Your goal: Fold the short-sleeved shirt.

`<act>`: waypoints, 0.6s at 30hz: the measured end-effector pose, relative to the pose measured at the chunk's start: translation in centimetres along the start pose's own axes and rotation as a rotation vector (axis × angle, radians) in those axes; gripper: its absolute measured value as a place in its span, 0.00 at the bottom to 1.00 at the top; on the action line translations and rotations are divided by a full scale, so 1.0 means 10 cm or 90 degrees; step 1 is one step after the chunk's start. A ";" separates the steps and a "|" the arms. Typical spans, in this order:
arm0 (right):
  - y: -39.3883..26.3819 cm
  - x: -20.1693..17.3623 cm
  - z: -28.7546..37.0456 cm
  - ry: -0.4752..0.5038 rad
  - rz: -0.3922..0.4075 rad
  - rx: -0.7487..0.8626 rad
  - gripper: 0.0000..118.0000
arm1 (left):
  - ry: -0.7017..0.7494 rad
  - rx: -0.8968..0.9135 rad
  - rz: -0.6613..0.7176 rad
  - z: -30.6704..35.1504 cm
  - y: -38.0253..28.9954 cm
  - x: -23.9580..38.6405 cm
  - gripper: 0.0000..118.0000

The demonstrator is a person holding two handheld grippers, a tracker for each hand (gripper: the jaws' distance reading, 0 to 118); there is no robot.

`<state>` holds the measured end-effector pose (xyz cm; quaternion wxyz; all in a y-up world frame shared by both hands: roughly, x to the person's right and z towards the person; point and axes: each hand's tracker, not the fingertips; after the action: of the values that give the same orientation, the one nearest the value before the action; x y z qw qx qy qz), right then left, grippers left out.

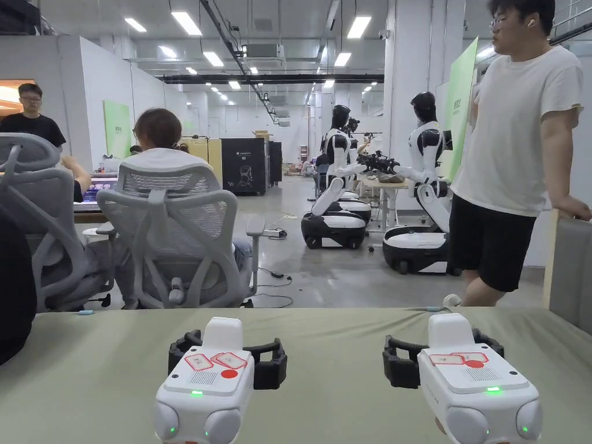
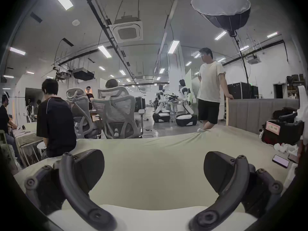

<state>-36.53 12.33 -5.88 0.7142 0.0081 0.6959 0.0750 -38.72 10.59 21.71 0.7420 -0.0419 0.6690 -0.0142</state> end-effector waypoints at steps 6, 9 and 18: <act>-0.02 -0.02 0.02 0.010 -0.015 0.011 1.00 | 0.012 0.008 0.023 0.05 0.01 -0.08 1.00; -0.02 -0.04 0.03 0.005 -0.013 0.021 1.00 | 0.017 0.013 0.015 0.11 0.04 -0.07 1.00; -0.13 -0.03 0.23 -0.002 -0.025 0.044 1.00 | 0.023 0.034 0.009 0.33 0.01 -0.03 1.00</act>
<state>-34.11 11.26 -5.69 0.7156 0.0191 0.6972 0.0367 -35.45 10.86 22.36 0.7306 -0.0174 0.6820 -0.0277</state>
